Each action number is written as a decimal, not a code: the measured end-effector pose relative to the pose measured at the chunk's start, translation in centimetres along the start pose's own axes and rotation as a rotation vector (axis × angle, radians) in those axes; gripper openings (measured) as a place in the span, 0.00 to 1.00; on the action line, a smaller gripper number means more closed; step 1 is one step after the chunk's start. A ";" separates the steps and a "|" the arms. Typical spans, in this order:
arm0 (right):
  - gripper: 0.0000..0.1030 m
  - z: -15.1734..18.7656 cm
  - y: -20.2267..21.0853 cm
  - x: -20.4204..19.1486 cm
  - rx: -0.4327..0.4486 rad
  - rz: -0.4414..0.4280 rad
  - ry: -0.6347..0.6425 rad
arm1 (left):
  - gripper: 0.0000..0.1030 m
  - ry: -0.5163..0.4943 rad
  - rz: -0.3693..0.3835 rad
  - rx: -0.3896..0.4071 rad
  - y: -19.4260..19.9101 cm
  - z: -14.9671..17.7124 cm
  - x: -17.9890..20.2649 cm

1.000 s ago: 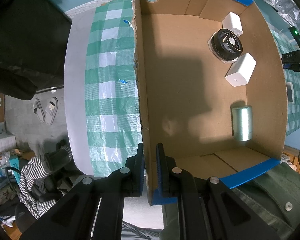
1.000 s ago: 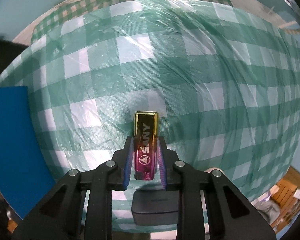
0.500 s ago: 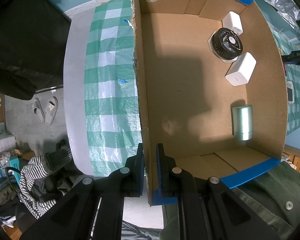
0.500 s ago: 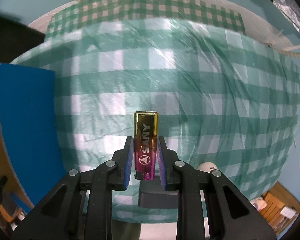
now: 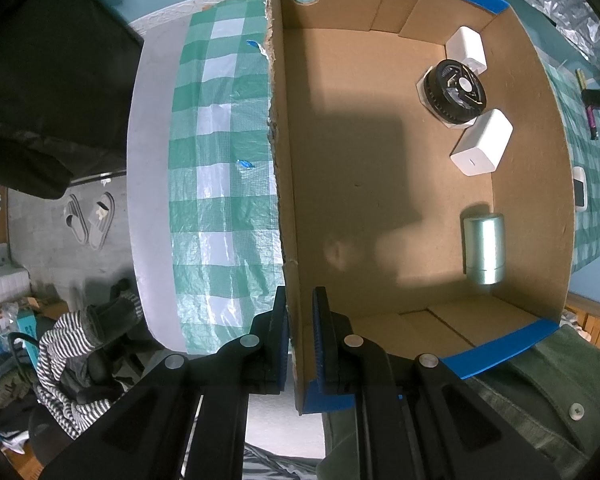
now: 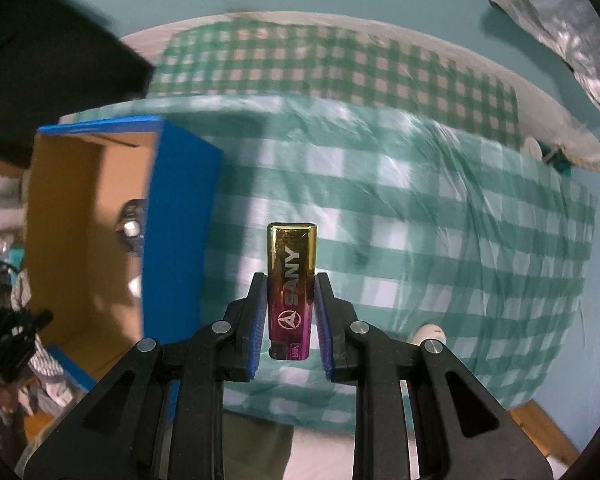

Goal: Organize rigid objects
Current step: 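Lift the SANY lighter and carry it over the box with the right gripper, then lower the lighter beside the teal tin and open the right gripper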

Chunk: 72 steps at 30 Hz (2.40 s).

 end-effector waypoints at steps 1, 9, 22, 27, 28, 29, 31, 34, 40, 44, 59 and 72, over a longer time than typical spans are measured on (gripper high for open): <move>0.21 -0.1 0.3 -0.8 0.000 -0.006 0.019 | 0.10 0.000 0.001 0.000 0.0 0.0 0.0; 0.21 0.1 0.8 -6.2 -0.011 -0.053 0.144 | 0.10 0.000 0.005 -0.002 -0.1 -0.1 0.0; 0.21 0.9 -2.2 -12.0 -0.082 -0.079 0.282 | 0.10 -0.003 0.006 -0.002 0.0 -0.4 0.0; 0.21 1.7 -4.6 -12.8 -0.132 -0.065 0.317 | 0.10 -0.004 0.007 -0.002 0.0 -0.5 0.0; 0.21 1.8 -5.0 -12.9 -0.140 -0.059 0.323 | 0.10 -0.005 0.007 -0.002 0.0 -0.5 0.0; 0.21 2.0 -5.4 -13.0 -0.147 -0.046 0.330 | 0.10 -0.004 0.007 -0.003 0.0 -0.5 0.0; 0.21 2.3 -5.9 -13.1 -0.156 -0.040 0.338 | 0.10 -0.003 0.008 -0.003 0.0 -0.5 0.0; 0.21 2.5 -6.4 -13.2 -0.163 -0.035 0.340 | 0.10 -0.004 0.007 -0.003 0.0 -0.5 0.0; 0.21 2.9 -6.6 -13.0 -0.177 -0.029 0.331 | 0.10 -0.005 0.006 -0.002 0.0 -0.5 -0.1; 0.21 2.8 -6.3 -12.7 -0.167 -0.028 0.318 | 0.10 -0.005 0.007 -0.001 0.0 -0.4 -0.1; 0.34 2.5 -3.4 -12.2 -0.092 -0.059 0.280 | 0.10 -0.013 0.001 0.002 0.0 -0.3 0.0; 0.35 3.2 -0.8 -9.5 -0.054 -0.055 0.233 | 0.10 -0.015 -0.003 0.005 0.2 -0.3 0.0</move>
Point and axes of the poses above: each gripper's, at about its wrist camera, not at the fingertips, and y roughly against the way its jaws point, x to its right, z to its underside, the point moved 8 cm from there along -y, roughly the way its jaws point, and after that the axes turned 14 degrees about -z, right-handed, at the moved point
